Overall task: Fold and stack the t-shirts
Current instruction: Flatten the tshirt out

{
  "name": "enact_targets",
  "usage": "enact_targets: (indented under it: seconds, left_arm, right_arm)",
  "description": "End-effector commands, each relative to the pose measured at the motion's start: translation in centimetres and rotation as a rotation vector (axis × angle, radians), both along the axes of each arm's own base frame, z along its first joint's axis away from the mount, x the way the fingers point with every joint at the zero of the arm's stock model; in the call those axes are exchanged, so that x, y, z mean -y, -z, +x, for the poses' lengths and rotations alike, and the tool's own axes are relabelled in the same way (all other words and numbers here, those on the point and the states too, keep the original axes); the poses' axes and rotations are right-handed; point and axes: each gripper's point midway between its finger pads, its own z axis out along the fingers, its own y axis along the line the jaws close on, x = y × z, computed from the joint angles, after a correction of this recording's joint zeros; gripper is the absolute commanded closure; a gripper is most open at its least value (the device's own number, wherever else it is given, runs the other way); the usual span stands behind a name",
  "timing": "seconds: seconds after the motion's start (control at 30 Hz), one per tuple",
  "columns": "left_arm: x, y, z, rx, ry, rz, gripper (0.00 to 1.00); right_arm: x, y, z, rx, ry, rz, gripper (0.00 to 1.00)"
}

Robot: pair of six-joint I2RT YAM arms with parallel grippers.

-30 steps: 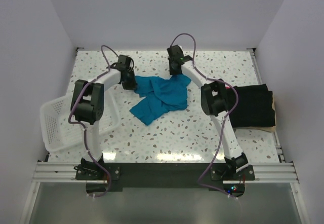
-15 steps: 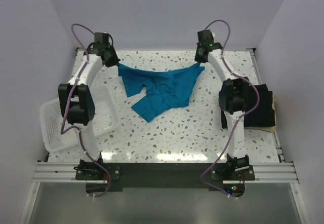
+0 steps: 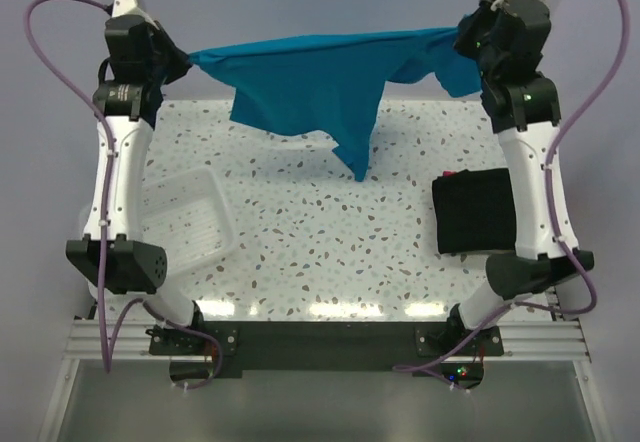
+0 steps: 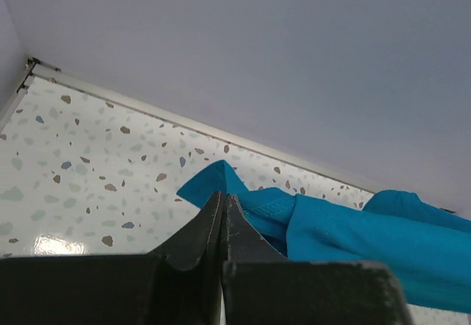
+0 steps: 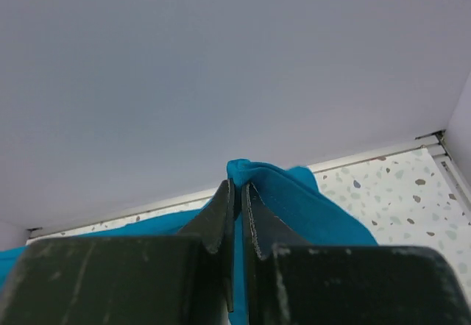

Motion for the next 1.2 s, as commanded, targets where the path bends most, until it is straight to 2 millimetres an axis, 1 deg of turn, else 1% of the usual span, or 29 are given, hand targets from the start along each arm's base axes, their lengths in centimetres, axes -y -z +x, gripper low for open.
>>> enact_targets:
  seconds: [0.0,0.03,0.07,0.1,0.2,0.23,0.27,0.33,0.4,0.5,0.53,0.57,0.6,0.63,0.67,0.7,0.73,0.77,0.8,0.83,0.87,0.9,0.93,0.97,1.0,1.03,1.07,1.1,1.17]
  left_arm:
    - [-4.3,-6.6,-3.8,0.143,-0.170,0.069,1.00]
    - [-4.5,-7.2,-4.5,0.156,-0.184,0.074,1.00]
    - [-4.6,-7.5,-5.0,0.164,-0.191,0.076,1.00]
    - [-4.6,-8.9,-6.4,0.199,-0.195,0.076,1.00]
    - [-4.6,-10.3,-8.7,0.241,-0.205,0.071,1.00]
    - [-4.6,-10.3,-9.1,0.240,-0.209,0.070,1.00]
    - [-4.6,-11.0,-10.0,0.256,-0.212,0.068,1.00]
    - [-4.5,-11.2,-10.4,0.260,-0.212,0.059,1.00]
    - [-4.3,-10.8,-10.3,0.253,-0.200,0.054,1.00]
    - [-3.8,-8.2,-8.3,0.204,-0.172,0.037,1.00]
    - [-3.4,-7.2,-7.5,0.183,-0.148,0.030,1.00]
    - [-3.2,-5.3,-5.7,0.146,-0.133,0.025,1.00]
    - [-3.1,-4.3,-4.7,0.129,-0.126,0.017,1.00]
    - [-2.8,-3.4,-3.5,0.121,-0.101,0.006,1.00]
    - [-2.6,-0.7,-1.2,0.068,-0.088,0.001,1.00]
    - [-2.5,0.4,0.0,0.053,-0.080,-0.008,1.00]
    - [-2.0,0.6,1.5,0.075,-0.055,-0.020,1.00]
    - [-2.1,3.7,3.9,0.027,-0.050,-0.024,1.00]
    - [-1.5,5.0,5.4,0.016,-0.020,-0.042,1.00]
    - [-1.4,7.7,8.2,-0.016,-0.012,-0.051,1.00]
    - [-1.1,9.0,9.6,-0.033,0.007,-0.062,1.00]
    - [-0.5,10.2,10.9,-0.051,0.032,-0.083,0.97]
    - [-0.3,9.2,12.0,-0.033,0.043,-0.088,0.88]
    - [-0.2,13.0,13.7,-0.094,0.045,-0.098,0.76]
    - [0.3,13.7,14.2,-0.104,0.054,-0.098,0.53]
    - [0.5,14.2,14.6,-0.109,0.060,-0.099,0.45]
    - [1.0,15.2,14.6,-0.127,0.069,-0.102,0.39]
    - [1.3,15.6,14.4,-0.138,0.079,-0.097,0.32]
    - [1.7,17.0,12.9,-0.186,0.082,-0.086,0.29]
  right_arm:
    - [4.5,-3.8,-2.9,0.122,0.161,-0.039,1.00]
    - [4.5,-4.3,-3.4,0.143,0.156,-0.036,1.00]
    - [4.7,-6.0,-5.3,0.186,0.157,-0.028,1.00]
    - [4.8,-6.7,-6.0,0.205,0.156,-0.028,1.00]
    - [5.2,-9.2,-8.5,0.266,0.155,-0.038,1.00]
    - [5.3,-10.2,-9.3,0.289,0.154,-0.039,1.00]
    - [5.2,-10.7,-9.7,0.300,0.146,-0.041,1.00]
    - [5.1,-11.9,-10.4,0.324,0.136,-0.038,1.00]
    - [4.9,-12.3,-10.2,0.332,0.126,-0.038,1.00]
    - [5.0,-11.6,-8.5,0.324,0.143,-0.055,1.00]
    - [4.8,-10.5,-6.6,0.305,0.142,-0.065,1.00]
    - [4.8,-9.9,-5.5,0.291,0.148,-0.072,1.00]
    - [4.7,-9.2,-4.4,0.278,0.153,-0.088,1.00]
    - [4.4,-7.1,-1.4,0.233,0.153,-0.102,1.00]
    - [4.3,-6.1,0.0,0.214,0.155,-0.108,1.00]
    - [4.2,-5.3,1.6,0.201,0.158,-0.117,1.00]
    - [3.8,-1.7,5.2,0.135,0.156,-0.134,1.00]
    - [3.7,0.4,7.2,0.098,0.162,-0.141,1.00]
    - [3.9,0.8,8.4,0.092,0.184,-0.144,1.00]
    - [3.8,6.1,12.0,-0.003,0.198,-0.166,1.00]
    - [4.0,7.7,13.2,-0.028,0.218,-0.171,1.00]
    - [4.3,7.9,13.9,-0.025,0.240,-0.170,1.00]
    - [4.8,9.9,15.0,-0.054,0.274,-0.179,1.00]
    - [5.0,13.1,16.6,-0.097,0.281,-0.192,0.89]
    - [5.0,14.1,17.4,-0.099,0.280,-0.205,0.69]
    - [4.9,15.2,17.9,-0.115,0.274,-0.217,0.48]
    - [4.6,16.9,18.5,-0.140,0.256,-0.227,0.14]
    - [4.4,17.6,18.6,-0.160,0.239,-0.236,0.02]
    - [3.6,18.6,18.6,-0.182,0.181,-0.230,0.01]
